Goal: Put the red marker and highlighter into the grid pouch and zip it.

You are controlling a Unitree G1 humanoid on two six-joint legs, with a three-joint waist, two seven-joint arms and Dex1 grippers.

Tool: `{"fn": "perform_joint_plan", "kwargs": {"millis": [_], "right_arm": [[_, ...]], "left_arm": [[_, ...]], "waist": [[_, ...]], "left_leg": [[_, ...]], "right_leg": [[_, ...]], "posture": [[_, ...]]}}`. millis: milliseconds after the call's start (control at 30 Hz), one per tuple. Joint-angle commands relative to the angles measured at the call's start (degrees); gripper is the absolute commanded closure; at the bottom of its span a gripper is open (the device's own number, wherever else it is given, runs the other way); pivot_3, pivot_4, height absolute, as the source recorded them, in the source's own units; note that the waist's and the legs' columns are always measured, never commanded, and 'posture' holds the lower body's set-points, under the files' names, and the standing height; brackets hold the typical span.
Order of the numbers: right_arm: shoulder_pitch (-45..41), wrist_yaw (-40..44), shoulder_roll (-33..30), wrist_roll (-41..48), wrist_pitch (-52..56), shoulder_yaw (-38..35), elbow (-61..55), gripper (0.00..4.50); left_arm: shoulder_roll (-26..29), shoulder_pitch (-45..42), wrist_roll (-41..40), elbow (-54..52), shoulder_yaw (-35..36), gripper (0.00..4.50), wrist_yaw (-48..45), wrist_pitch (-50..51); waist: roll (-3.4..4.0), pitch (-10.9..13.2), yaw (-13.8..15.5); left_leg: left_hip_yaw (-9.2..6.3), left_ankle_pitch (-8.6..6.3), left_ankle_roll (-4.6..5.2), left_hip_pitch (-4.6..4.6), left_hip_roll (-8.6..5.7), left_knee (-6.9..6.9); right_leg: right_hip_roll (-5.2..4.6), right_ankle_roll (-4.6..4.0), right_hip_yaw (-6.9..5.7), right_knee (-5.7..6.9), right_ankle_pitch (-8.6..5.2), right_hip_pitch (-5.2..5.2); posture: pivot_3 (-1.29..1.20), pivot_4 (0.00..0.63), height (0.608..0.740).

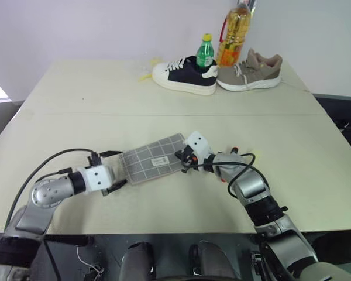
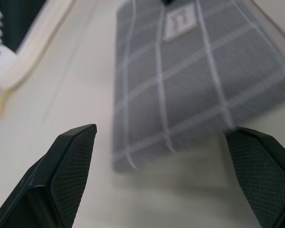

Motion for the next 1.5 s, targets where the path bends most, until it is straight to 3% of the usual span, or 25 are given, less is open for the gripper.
{"fn": "perform_joint_plan", "kwargs": {"millis": [33,67,167,400,433,533,700,933,1167,1333,1500], "right_arm": [[0.15,-0.50,0.16,-0.94,0.91,0.43,-0.28,4.45],[0.10,-0.55,0.20,-0.97,0.85,0.43,-0.19,4.45],[0.19,-0.85,0.22,-1.15,0.75,0.40,-0.21,4.50],[0.25,-0.97,0.34,-1.36,0.10,0.03,-0.53,4.50],[0.28,-0.93,0.38,-1.32,-0.28,-0.11,-0.77,4.50],[-0.01,-1.07,0.04,-1.60,-3.34,-0.93,-1.82,4.50],[-2.33,2.65,-5.41,-0.21,-7.29,-4.93,-5.62,4.50],[-4.52,10.27,-16.38,2.30,-6.16,-9.55,-6.65,1.12],[-5.24,9.82,-13.30,3.03,-2.93,-8.39,-4.35,1.12],[-8.53,4.13,-8.10,1.11,-2.75,-8.39,0.93,1.12],[-9.82,2.63,-6.90,0.70,-3.01,-8.39,2.29,1.12]], "left_arm": [[-0.36,-1.84,0.20,1.28,-1.57,0.00,-0.69,-3.97],[-0.48,-2.43,-0.02,1.79,-2.21,0.00,-1.20,-4.43],[-0.64,-3.57,-1.91,3.01,-3.98,0.84,-3.90,-6.30],[-1.42,-3.73,-4.85,4.17,-3.83,4.24,-5.14,-6.72],[-1.64,-3.58,-5.38,3.95,-3.78,4.43,-5.16,-6.38],[-2.75,-2.28,-7.49,2.92,-2.98,4.43,-4.33,-3.95],[-6.67,1.94,-15.15,-6.43,1.82,4.43,1.88,11.61],[-14.35,8.17,-17.39,-21.44,4.15,4.50,13.22,26.28],[-17.18,9.76,-15.80,-26.19,2.45,4.50,15.62,29.71],[-17.09,10.45,-15.14,-26.46,2.26,4.50,15.03,29.74],[-16.99,10.99,-15.08,-26.48,2.23,4.50,14.53,29.56]], "waist": [[0.00,0.00,-0.01],[0.00,0.00,-0.01],[0.00,0.00,0.03],[0.00,0.00,0.06],[0.00,0.00,0.05],[0.01,0.01,0.06],[0.04,0.03,0.15],[-0.01,0.00,0.17],[0.01,0.01,0.01],[0.03,0.02,0.10],[0.04,0.03,0.25]], "left_leg": [[0.01,0.00,0.00,0.00,0.00,0.00],[0.02,0.00,0.00,0.00,0.00,0.00],[0.03,0.01,0.00,0.01,-0.01,0.02],[0.03,0.01,0.00,0.00,0.00,0.02],[0.03,0.01,0.00,0.00,0.00,0.03],[0.03,0.01,0.00,0.00,0.01,0.02],[0.02,0.01,0.00,-0.06,0.01,0.03],[-0.04,0.01,0.00,0.00,0.00,0.02],[-0.06,0.01,-0.01,0.07,0.04,0.01],[-0.04,0.02,-0.02,0.04,0.04,0.03],[-0.04,0.02,-0.02,0.02,0.03,0.03]], "right_leg": [[0.01,0.00,0.00,0.00,0.00,0.00],[0.04,0.00,0.00,0.01,0.00,-0.01],[0.07,0.00,-0.01,0.01,0.00,-0.08],[0.06,0.00,-0.01,0.02,0.00,-0.08],[0.06,0.00,-0.01,0.01,0.00,-0.08],[0.05,0.01,-0.01,0.01,0.00,-0.06],[0.03,0.02,-0.01,0.02,0.01,0.05],[0.03,0.03,0.00,-0.01,0.01,0.19],[0.24,0.01,0.00,-0.01,0.00,0.22],[0.22,0.01,0.00,-0.02,0.00,0.18],[0.15,0.00,0.00,-0.03,0.00,0.18]], "posture": [[0.00,0.150,0.705],[0.00,0.150,0.705],[0.00,0.150,0.705],[0.00,0.150,0.705],[0.00,0.150,0.705],[0.00,0.150,0.705],[0.00,0.150,0.705],[0.00,0.150,0.705],[0.00,0.150,0.705],[0.00,0.150,0.705],[0.00,0.150,0.705]]}}
